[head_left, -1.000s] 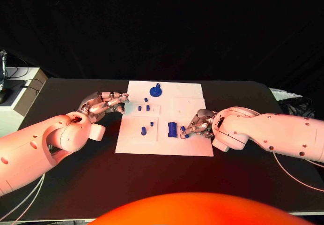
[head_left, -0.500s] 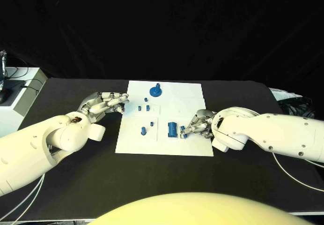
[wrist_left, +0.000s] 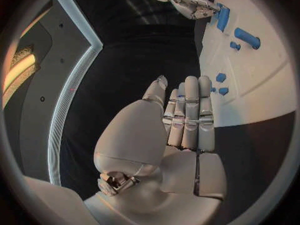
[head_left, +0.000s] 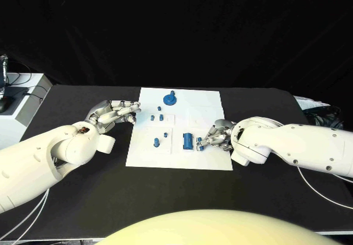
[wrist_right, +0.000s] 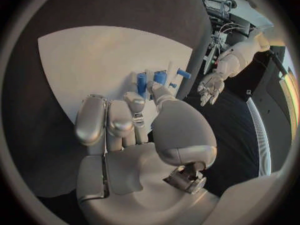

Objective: Assemble the parts on the task board

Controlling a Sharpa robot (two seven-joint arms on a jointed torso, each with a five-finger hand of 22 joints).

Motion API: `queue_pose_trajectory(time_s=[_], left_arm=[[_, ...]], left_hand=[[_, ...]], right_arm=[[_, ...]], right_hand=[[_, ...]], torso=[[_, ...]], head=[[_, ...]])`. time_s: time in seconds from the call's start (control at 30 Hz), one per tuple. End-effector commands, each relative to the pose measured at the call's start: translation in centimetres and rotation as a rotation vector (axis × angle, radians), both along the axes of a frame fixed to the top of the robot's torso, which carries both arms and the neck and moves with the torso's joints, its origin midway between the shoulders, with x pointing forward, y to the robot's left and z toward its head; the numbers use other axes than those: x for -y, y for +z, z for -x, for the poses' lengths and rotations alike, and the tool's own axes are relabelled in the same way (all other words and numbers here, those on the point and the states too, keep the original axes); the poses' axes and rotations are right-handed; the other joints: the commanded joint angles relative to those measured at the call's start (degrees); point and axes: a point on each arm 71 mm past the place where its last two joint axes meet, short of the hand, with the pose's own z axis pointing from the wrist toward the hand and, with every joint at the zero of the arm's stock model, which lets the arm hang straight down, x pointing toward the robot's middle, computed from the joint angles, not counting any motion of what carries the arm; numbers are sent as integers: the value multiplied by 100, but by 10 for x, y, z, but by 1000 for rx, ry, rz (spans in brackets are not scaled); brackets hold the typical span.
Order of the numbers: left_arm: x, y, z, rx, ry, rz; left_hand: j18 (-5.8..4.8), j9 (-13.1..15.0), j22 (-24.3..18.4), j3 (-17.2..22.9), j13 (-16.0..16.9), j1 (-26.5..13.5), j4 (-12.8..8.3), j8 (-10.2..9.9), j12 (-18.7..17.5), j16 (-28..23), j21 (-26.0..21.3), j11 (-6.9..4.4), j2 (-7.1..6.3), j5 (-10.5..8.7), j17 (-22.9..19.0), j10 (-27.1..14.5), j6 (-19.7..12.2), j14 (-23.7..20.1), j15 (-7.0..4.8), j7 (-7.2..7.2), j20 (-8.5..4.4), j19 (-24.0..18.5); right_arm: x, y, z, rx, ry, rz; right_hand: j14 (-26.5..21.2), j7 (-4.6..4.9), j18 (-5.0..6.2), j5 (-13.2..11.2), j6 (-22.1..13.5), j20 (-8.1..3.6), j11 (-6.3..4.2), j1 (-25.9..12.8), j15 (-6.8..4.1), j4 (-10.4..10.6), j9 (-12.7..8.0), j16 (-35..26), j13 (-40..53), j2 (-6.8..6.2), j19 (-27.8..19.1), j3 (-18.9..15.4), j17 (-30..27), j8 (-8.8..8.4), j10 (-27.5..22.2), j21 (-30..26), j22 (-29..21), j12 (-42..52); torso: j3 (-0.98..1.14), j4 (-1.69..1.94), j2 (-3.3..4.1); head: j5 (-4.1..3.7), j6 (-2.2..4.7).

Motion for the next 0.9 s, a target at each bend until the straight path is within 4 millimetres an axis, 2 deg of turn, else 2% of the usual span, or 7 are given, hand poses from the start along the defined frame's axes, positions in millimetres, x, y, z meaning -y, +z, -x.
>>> queue_pose_trajectory(time_s=[0.03, 0.1, 0.17, 0.27, 0.4, 0.6, 0.9], left_arm=[[3, 1, 0, 1, -17, 16], [3, 1, 0, 1, -17, 16], [3, 0, 0, 0, -16, 15], [3, 0, 0, 0, -16, 15], [2, 0, 0, 0, -15, 15], [2, 0, 0, -1, -14, 14], [2, 0, 0, -1, -14, 14]], left_hand=[[84, 5, 4, 21, -7, -61, 25, 32, 37, -24, -19, 9, -12, -11, -7, -29, -56, -1, 23, 2, 10, 42], [84, 5, 4, 21, -7, -61, 25, 32, 37, -24, -19, 9, -12, -11, -7, -29, -56, -1, 23, 2, 10, 42], [84, 5, 4, 21, -7, -61, 25, 32, 37, -24, -19, 9, -12, -11, -7, -29, -56, -1, 23, 2, 10, 42], [84, 5, 4, 21, -7, -61, 25, 32, 37, -24, -19, 9, -12, -11, -7, -29, -56, -1, 23, 2, 10, 42], [84, 5, 4, 21, -7, -61, 25, 32, 37, -24, -19, 9, -12, -11, -7, -29, -56, -1, 23, 2, 10, 42], [84, 5, 4, 21, -7, -61, 25, 32, 37, -24, -19, 9, -12, -11, -7, -29, -56, -1, 23, 2, 10, 42], [84, 5, 4, 21, -7, -61, 25, 32, 37, -24, -19, 9, -12, -11, -7, -29, -56, -1, 23, 2, 10, 42]], right_arm=[[-3, 0, 0, 3, 16, -11], [-2, 0, 0, 7, 14, -12], [-2, 0, 0, 10, 13, -14], [-2, 1, 0, 14, 12, -16], [-3, 1, -1, 18, 12, -19], [-3, 1, -1, 25, 10, -23], [-1, 3, 0, 41, 13, -35]], right_hand=[[-2, 16, -49, -26, 46, 4, -18, -71, -8, 48, -11, -12, 7, -20, -7, -32, -4, -32, -26, -21, 798, 23], [-2, 23, -47, 10, 46, 7, -13, -109, -3, 94, -19, -16, 5, -57, -10, -109, -9, -31, -27, -30, 796, 18], [-2, 29, -46, 263, 52, 11, -8, -146, -2, 124, -20, -23, 2, -63, -13, -296, -18, -28, -29, -36, 794, 10], [-2, 31, -42, 153, 40, 16, -3, -105, 5, 181, -29, -24, 1, 13, -9, -671, -22, -32, -30, -33, 796, 11], [-3, 39, -39, 67, 30, 21, 3, -49, 9, 263, -38, -37, -7, 53, -14, -896, -39, -32, -37, -51, 792, 1], [-5, 44, -35, -25, 18, 25, 8, 29, 10, 411, -29, -36, -11, 51, -13, -1090, -41, -26, -49, -62, 790, 2], [-3, 47, -35, -77, 16, 25, 9, 66, 12, 404, -28, -32, -19, 35, -14, -1121, -36, -30, -46, -66, 790, -3]], torso=[[2, 0, -1], [1, 1, 0], [1, 0, 0], [0, 0, 3], [-1, 1, -2], [0, 1, 0], [3, 3, 0]], head=[[-2, 1], [-1, 1], [3, 1], [2, 1], [2, 1], [0, 1], [-1, 1]])
